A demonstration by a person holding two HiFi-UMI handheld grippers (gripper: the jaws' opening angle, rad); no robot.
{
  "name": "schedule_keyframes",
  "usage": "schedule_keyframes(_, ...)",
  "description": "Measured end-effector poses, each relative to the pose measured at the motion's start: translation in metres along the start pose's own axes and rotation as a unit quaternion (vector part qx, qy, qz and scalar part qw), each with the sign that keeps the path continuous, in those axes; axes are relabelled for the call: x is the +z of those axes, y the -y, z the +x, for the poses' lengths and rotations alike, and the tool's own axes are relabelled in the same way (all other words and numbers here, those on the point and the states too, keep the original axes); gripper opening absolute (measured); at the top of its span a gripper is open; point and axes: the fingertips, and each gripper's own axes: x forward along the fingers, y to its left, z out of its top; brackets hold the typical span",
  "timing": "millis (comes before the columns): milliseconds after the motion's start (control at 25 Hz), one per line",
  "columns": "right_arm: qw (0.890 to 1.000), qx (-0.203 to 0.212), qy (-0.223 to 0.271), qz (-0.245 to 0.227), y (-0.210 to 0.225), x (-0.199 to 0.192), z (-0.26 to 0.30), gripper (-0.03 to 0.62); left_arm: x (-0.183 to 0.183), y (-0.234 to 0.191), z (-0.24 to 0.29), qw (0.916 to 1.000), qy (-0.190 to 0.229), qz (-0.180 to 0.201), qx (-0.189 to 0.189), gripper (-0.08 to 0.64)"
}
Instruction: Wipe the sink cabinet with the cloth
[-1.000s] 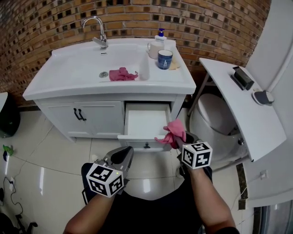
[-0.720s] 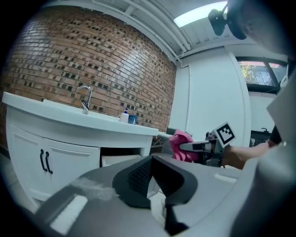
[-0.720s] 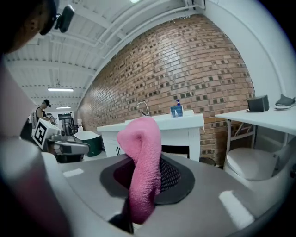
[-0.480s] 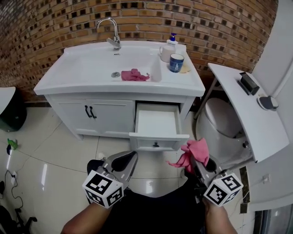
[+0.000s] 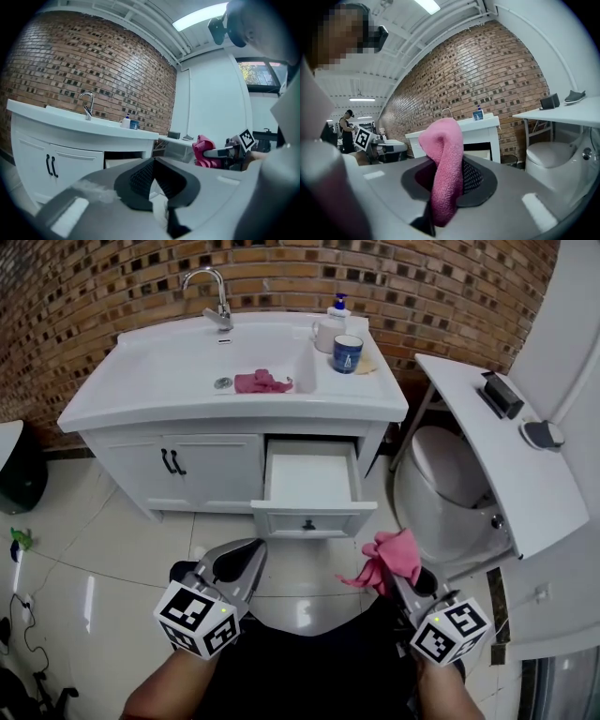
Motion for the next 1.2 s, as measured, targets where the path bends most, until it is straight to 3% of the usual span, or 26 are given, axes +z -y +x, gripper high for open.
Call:
schedule_keyframes(360, 1.0, -0.022, -0.004, -0.014, 0.012, -0.002, 0.001, 0.078, -0.005, -0.001, 0.014, 1.0, -0.006, 0.0, -0.006, 0.006)
schedule_keyframes(1200, 0.999, -0.03, -0.016, -0.019, 0.021, -0.012, -0.005, 0.078, -0.016, -0.015, 0.02, 0.9998, -0.01, -0.015, 0.002, 0.006)
